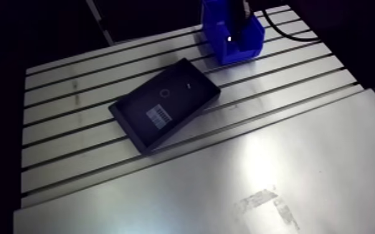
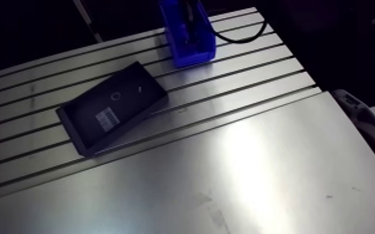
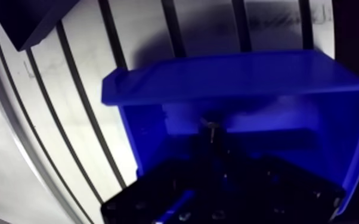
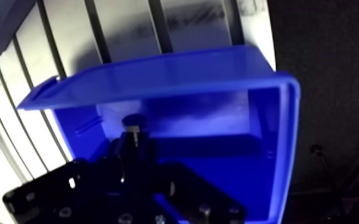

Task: Pick up the M10 bolt from the tray and put it into the blue bin.

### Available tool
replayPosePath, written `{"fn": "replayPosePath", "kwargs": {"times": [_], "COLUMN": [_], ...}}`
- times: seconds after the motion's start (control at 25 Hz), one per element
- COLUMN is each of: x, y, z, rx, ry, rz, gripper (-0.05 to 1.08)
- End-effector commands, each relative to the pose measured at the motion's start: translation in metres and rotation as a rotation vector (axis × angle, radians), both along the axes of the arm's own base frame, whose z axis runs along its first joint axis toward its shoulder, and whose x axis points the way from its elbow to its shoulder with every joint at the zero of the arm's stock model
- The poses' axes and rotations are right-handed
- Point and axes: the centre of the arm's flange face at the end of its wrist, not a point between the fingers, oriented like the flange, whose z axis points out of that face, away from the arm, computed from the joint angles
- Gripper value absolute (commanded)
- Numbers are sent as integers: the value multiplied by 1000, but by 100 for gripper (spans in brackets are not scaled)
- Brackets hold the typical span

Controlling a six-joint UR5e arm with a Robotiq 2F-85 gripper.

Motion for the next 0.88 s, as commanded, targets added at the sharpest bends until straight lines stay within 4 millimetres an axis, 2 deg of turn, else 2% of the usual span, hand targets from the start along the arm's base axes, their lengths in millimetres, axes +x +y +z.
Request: {"fn": "replayPosePath", "kwargs": {"times": [0.04,0.28,0.32,0.36,0.4,0.44,0.52,0.6,0.88], "x": [-2,-2,-3,-3,-2,-3,-4,-5,0], "y": [0,0,1,1,2,2,1,-1,-10], "z": [-5,-14,-13,-13,-14,-13,-11,-3,49], "rx": [6,6,7,8,9,11,11,5,-24], "ry": [17,18,20,20,21,26,37,51,89], "rz": [2,2,1,-1,-10,-10,-4,-4,-2], "gripper": [102,98,89,64,33,21,14,1,1]}}
